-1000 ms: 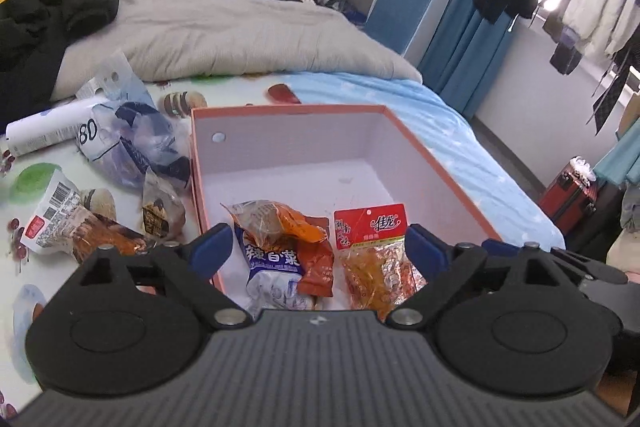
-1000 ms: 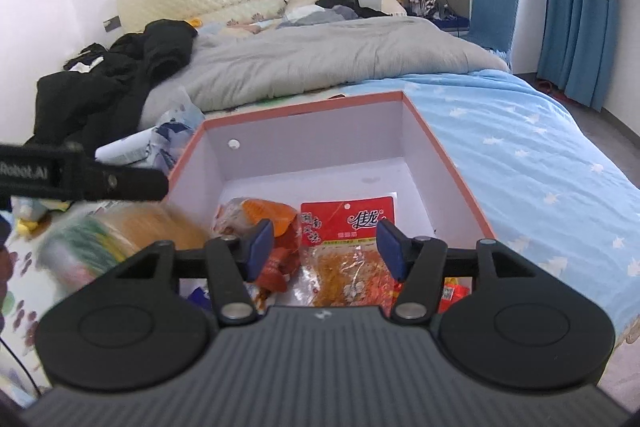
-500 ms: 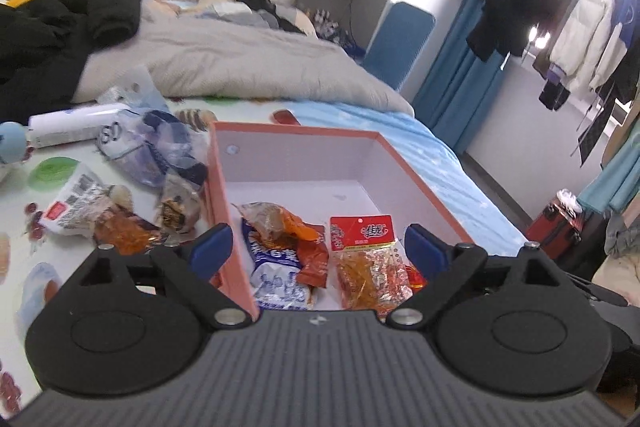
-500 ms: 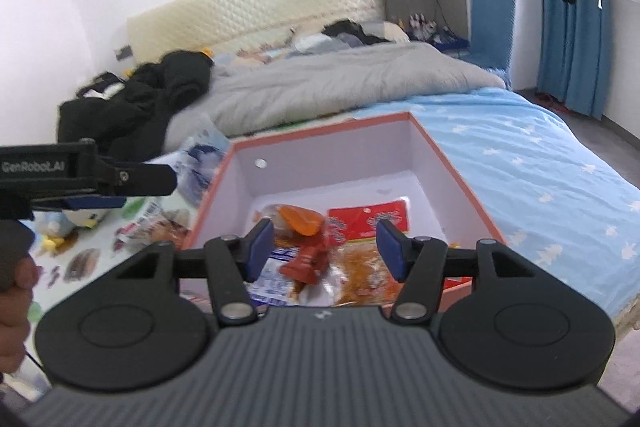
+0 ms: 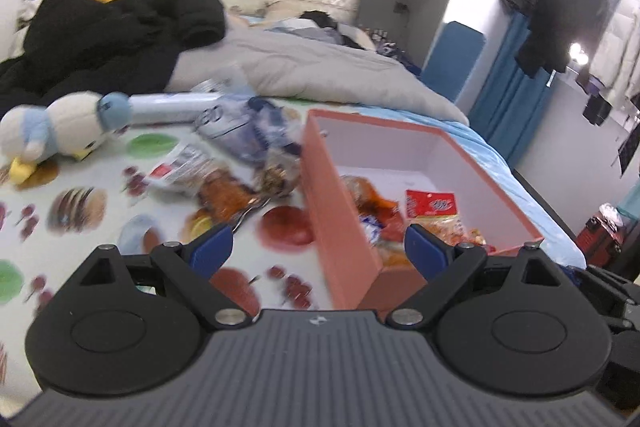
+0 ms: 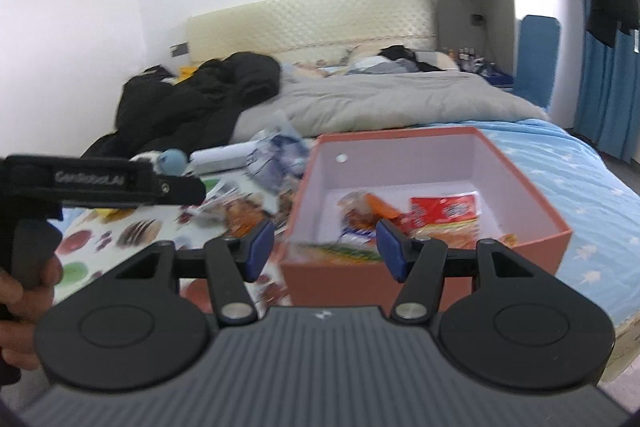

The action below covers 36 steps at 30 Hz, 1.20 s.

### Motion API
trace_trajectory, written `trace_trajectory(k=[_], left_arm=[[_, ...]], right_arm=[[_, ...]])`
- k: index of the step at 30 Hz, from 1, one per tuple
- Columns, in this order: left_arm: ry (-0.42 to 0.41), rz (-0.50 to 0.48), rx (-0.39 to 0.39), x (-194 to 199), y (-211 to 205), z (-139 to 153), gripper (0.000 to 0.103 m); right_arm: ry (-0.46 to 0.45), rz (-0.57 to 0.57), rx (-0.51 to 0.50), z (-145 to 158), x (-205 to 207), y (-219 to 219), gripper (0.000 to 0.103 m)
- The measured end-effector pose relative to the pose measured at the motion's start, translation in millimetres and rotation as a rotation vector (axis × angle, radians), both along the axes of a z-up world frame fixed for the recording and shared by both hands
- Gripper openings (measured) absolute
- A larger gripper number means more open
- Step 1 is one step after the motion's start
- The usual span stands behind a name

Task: Organize snacks
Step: 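Withdraw both open tools from the pink box back to the snack pile, then grasp the white-labelled spicy strip bag with left tool while right grasps small clear candy bag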

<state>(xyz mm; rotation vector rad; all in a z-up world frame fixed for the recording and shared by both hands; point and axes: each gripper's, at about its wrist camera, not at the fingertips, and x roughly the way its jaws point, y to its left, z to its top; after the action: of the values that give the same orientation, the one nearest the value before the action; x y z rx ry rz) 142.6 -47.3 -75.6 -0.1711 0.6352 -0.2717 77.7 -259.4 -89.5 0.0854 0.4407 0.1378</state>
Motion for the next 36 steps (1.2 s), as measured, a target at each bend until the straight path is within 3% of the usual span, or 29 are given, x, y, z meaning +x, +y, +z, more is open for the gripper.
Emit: trace_trajectory(k=[7, 11, 16, 20, 22, 36], left_arm=[[0.064, 0.076, -0.029, -25.4, 40.2, -22.8, 0.095], [0.083, 0.12, -0.071, -20.0, 60.1, -37.3, 0.095], [0.107, 0.165, -0.135, 11.3, 84.9, -65.3, 0.094], [0.142, 0.187, -0.193, 43.9, 95.8, -89.6, 0.092], [0.171, 0.173, -0.228, 60.1, 97.1, -101.2, 0.09], [0.186, 0.133, -0.243, 166.2, 84.2, -152.5, 0.087]], right_arm=[[0.029, 0.07, -0.016, -6.4, -12.9, 37.2, 0.059], [0.035, 0.113, -0.058, -9.6, -7.4, 54.2, 0.058], [0.04, 0.168, -0.129, -13.2, 12.3, 76.0, 0.037], [0.04, 0.176, -0.185, -9.9, 47.7, 87.0, 0.034], [0.085, 0.21, -0.192, -3.8, 73.3, 86.3, 0.033], [0.23, 0.426, -0.442, 5.1, 237.1, 90.7, 0.03]])
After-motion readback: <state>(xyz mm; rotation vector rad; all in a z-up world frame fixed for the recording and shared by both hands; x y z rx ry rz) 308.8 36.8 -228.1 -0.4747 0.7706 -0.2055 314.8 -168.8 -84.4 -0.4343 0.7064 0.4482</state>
